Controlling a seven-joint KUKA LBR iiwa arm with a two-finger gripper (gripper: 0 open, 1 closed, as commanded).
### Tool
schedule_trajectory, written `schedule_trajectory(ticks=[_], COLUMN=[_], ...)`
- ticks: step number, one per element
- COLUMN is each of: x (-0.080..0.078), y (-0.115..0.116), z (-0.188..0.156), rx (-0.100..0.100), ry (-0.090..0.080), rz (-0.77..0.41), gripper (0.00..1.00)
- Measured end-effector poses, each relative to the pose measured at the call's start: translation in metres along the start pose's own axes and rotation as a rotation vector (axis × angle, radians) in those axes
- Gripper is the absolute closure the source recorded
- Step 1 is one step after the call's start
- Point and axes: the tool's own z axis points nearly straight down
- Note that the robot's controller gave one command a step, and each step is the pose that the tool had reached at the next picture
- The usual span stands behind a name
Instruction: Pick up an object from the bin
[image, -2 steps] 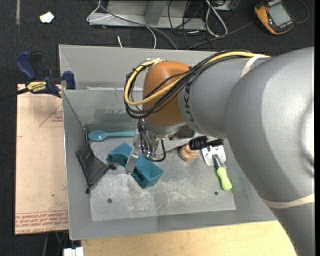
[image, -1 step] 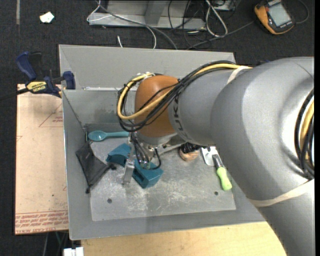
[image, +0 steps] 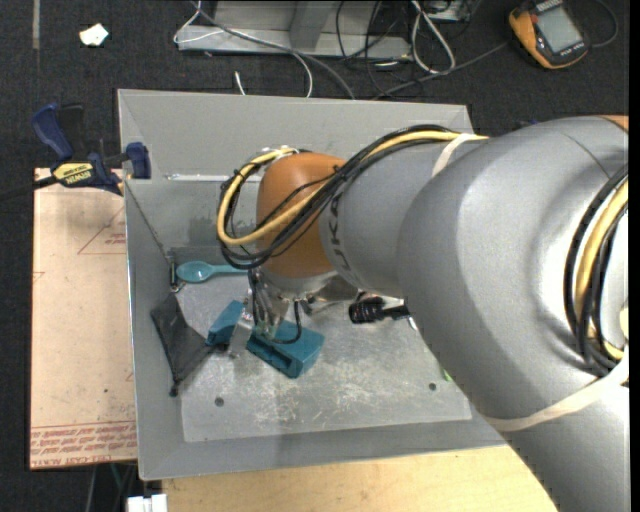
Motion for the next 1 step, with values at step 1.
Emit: schedule_trajectory(ticks=[1], x=[0.0000], y=[0.0000], z=[0.0000], rx=[0.000], ry=[0.000], rz=[0.000], gripper=[1.00])
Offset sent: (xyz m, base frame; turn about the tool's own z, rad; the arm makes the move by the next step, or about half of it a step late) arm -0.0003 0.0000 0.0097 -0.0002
